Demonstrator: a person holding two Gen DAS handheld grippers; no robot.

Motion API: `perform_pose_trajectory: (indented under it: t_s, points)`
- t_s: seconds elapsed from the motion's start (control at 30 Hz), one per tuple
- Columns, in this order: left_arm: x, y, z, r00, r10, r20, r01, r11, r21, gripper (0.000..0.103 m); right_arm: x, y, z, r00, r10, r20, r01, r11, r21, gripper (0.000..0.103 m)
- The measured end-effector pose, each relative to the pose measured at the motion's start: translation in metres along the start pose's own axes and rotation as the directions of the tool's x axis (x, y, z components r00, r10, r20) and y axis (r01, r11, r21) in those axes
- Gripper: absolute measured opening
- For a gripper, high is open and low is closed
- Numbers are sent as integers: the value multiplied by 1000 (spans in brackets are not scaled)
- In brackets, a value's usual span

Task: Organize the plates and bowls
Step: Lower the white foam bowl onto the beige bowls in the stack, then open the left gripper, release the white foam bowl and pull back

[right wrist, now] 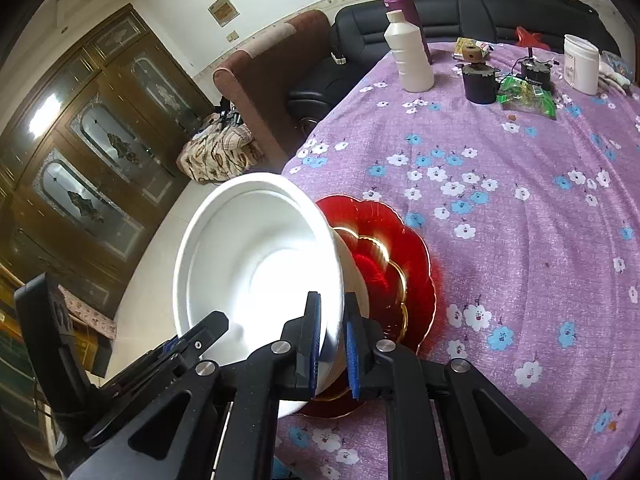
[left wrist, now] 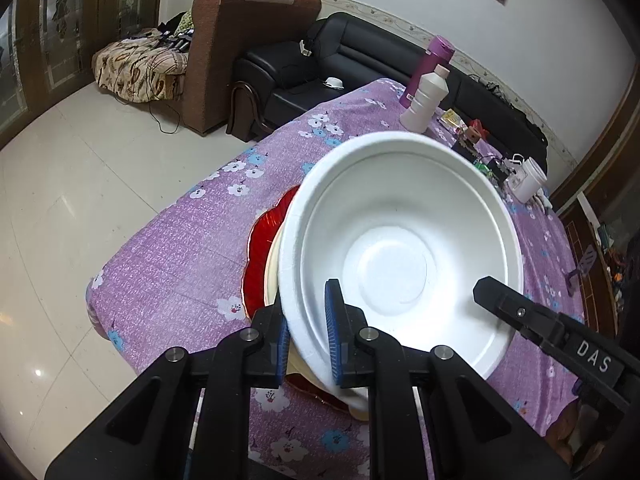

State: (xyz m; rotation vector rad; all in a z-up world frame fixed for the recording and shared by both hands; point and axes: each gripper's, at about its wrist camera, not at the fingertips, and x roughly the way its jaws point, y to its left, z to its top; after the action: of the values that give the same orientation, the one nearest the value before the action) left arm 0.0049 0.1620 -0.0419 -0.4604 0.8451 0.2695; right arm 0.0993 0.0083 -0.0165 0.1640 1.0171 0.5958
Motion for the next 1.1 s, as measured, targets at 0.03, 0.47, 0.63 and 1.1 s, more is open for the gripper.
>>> perform_pose_trajectory:
  t_s: [0.03,0.47,0.63,1.1]
  points:
    - [1,1,0,1000,-1,0,1,1000,-8,15,-1,0,0,1000,0,5,0,1000,2,24]
    - [-11,5,2,997,24,71,-21,999,-37,66,-13,-2,3,998,27,54,-28,1000,14,48]
    - [-16,3,-3,997,34,68,-32,999,-20,66,-23,-1,0,997,40,70,-39,999,-6,51]
    - [-36,-11,-32,987,123,99,-133,986,104,85,-61,8,-42,995,-1,101,40,925,-379,97]
